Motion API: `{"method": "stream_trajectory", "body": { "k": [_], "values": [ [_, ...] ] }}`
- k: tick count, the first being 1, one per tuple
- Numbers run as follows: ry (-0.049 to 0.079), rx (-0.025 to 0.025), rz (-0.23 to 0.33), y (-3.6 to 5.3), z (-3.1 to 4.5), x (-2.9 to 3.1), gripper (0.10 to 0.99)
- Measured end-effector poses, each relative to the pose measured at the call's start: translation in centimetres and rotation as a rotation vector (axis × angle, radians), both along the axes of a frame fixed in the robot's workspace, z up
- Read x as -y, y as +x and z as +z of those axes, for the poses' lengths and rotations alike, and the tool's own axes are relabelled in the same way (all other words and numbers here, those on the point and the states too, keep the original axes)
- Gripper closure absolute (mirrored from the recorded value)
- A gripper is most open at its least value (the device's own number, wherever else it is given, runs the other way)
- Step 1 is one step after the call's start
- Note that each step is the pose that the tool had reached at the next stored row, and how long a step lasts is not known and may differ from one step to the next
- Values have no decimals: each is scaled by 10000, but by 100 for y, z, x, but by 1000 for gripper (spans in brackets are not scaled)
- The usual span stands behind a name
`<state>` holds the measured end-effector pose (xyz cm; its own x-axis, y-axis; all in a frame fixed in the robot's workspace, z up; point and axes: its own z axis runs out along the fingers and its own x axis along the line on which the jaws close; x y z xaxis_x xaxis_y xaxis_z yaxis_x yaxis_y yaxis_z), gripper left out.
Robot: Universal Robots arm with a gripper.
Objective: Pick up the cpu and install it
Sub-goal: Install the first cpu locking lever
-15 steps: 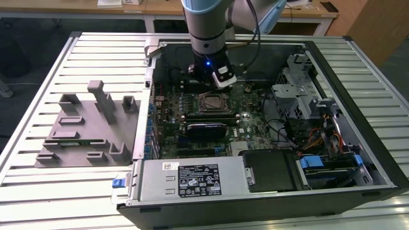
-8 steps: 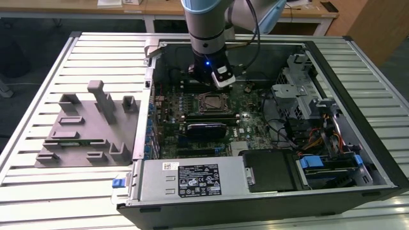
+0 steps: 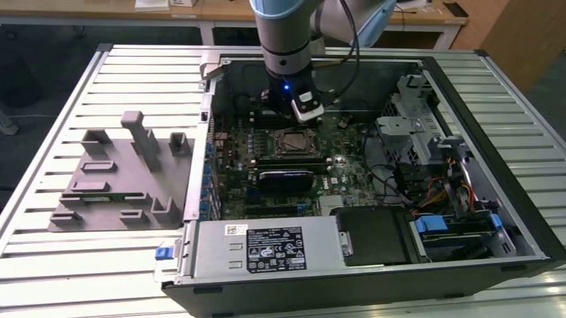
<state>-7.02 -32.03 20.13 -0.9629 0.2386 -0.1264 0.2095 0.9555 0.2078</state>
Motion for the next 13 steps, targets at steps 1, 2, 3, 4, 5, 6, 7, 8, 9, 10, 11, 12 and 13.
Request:
{"method": "stream_trajectory", "body": {
  "k": [1, 2, 3, 4, 5, 6, 7, 8, 9, 10, 11, 12, 13],
  "values": [
    [0, 0, -87, 0, -5, 0, 980],
    [-1, 0, -157, 0, -11, 0, 980],
    [-3, -1, -221, 0, -17, 0, 980],
    [-4, 0, -284, 0, -23, 0, 980],
    [-6, 0, -345, 0, -29, 0, 980],
    [-9, 0, -404, 0, -35, 0, 980],
    [-13, 0, -464, 0, -40, 0, 980],
    [-18, 0, -525, 0, -47, 0, 980],
    [-25, 0, -578, 0, -52, 0, 980],
    [-33, 0, -629, 0, -58, 0, 980],
    [-40, 0, -679, 0, -64, 0, 980],
    [-52, 0, -728, 0, -70, 0, 980],
    [-63, -1, -778, 0, -75, 0, 980]
  ]
}}
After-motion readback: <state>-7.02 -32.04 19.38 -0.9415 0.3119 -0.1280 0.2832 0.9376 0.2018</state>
